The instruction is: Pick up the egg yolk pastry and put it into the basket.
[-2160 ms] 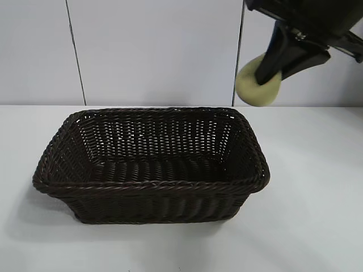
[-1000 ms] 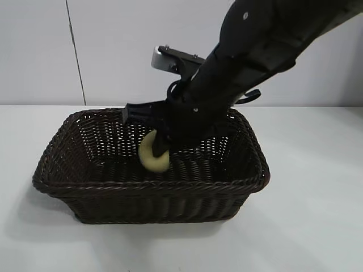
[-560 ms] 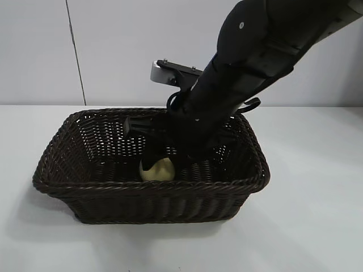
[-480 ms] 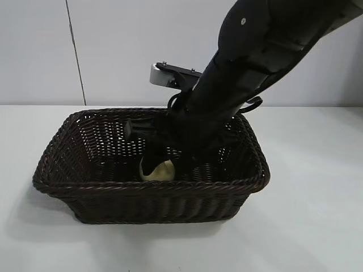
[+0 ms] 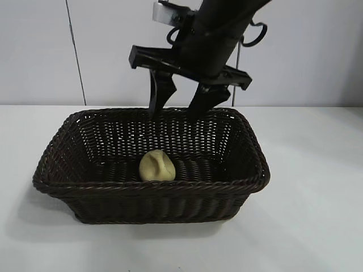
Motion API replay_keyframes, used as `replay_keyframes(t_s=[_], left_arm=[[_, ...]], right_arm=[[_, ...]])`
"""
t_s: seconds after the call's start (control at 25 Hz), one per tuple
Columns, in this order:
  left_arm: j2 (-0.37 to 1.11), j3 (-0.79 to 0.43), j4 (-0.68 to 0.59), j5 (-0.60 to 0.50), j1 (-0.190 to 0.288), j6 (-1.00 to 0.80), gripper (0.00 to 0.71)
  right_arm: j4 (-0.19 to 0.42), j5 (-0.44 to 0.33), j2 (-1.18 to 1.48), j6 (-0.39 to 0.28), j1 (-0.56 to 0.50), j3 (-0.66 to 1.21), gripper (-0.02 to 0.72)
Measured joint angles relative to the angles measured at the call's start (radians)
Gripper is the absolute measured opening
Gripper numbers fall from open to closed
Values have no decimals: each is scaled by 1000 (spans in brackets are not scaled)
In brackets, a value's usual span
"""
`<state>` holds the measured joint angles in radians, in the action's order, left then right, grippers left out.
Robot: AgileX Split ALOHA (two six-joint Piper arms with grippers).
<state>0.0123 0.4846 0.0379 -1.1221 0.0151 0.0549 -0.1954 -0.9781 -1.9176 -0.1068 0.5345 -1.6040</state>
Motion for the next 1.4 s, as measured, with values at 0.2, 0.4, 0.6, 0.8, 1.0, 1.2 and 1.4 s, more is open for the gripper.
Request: replay_keyframes(t_s=[0.2,0.4,0.6,0.8,1.0,1.2,1.4], left_arm=[[0,0,0,0,0,0,571],[0,0,0,0,0,0,571],[0,0,0,0,0,0,571],[0,0,0,0,0,0,571],[0,0,0,0,0,0,571],[0,0,0,0,0,0,571],[0,0,0,0,0,0,571]], right_arm=[[68,-206,0,-19,-57,-76,453],[108,-239,0,-20,-132,-78,453],[164,-239,0,-20,-217,-78,453],[207,-239,0,-20,-342,-78,453],[213,-239,0,4,-461,-78,453],[216,-239,3,21,-499,-78,453],[208,-242,57,25,-499,-62,453]])
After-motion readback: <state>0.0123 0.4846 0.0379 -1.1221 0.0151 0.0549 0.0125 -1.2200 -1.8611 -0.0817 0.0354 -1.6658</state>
